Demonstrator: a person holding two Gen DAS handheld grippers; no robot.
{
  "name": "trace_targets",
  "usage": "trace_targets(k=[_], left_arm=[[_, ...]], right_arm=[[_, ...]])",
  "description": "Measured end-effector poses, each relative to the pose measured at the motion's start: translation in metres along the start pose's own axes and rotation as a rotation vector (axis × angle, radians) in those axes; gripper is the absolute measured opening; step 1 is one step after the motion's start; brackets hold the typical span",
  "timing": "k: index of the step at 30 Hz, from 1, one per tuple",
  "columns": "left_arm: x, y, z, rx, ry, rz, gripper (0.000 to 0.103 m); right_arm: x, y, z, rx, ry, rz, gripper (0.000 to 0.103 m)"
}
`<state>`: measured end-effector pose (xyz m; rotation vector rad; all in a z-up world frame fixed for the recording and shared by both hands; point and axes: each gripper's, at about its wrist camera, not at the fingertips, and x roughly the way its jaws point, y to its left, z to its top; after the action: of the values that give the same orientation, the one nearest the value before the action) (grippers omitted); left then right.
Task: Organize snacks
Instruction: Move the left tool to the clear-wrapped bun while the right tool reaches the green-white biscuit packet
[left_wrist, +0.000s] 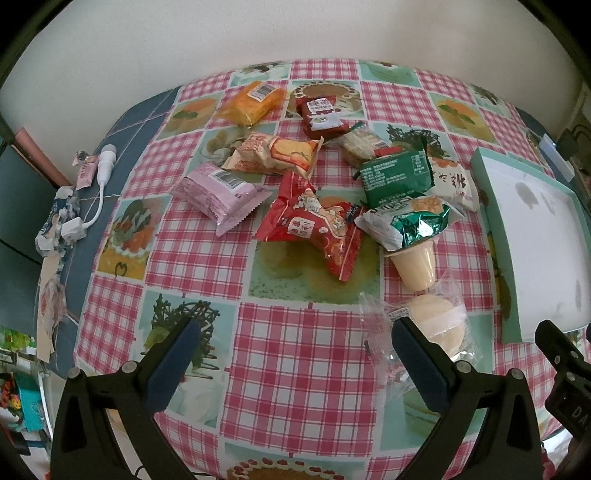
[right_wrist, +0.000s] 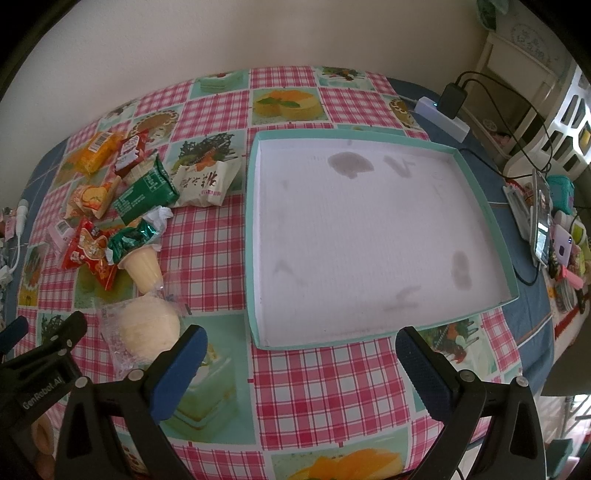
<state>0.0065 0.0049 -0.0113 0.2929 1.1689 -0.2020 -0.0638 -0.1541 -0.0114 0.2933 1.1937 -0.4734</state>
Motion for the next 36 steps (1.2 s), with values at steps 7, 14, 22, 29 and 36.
trace_targets(k=[7,14,22,29,36], left_arm=[[0.000,-0.004,0.018,-0.089,0.050,-0.094,0.103],[0.015,-0.029,0.027,-0.056,0.119,-0.092,0.103],[0.028,-0.042,0.018,-0.031,0.180,-0.135,0.103],[0.043,-0.069,0.014,0.019,0.232,-0.156,0.103],[0.047,-0.074,0.012,0.016,0.242,-0.207,0.082]], right_arm=[[0.000,-0.006,0.011,0.072,-0.009,0.012,0.103],[0.015,-0.022,0.029,0.172,0.016,-0.009,0.103],[0.025,-0.019,0.030,0.186,0.051,0.009,0.103],[0.030,-0.025,0.029,0.210,0.064,-0.010,0.103],[0.031,-0.023,0.030,0.204,0.065,-0.014,0.103]])
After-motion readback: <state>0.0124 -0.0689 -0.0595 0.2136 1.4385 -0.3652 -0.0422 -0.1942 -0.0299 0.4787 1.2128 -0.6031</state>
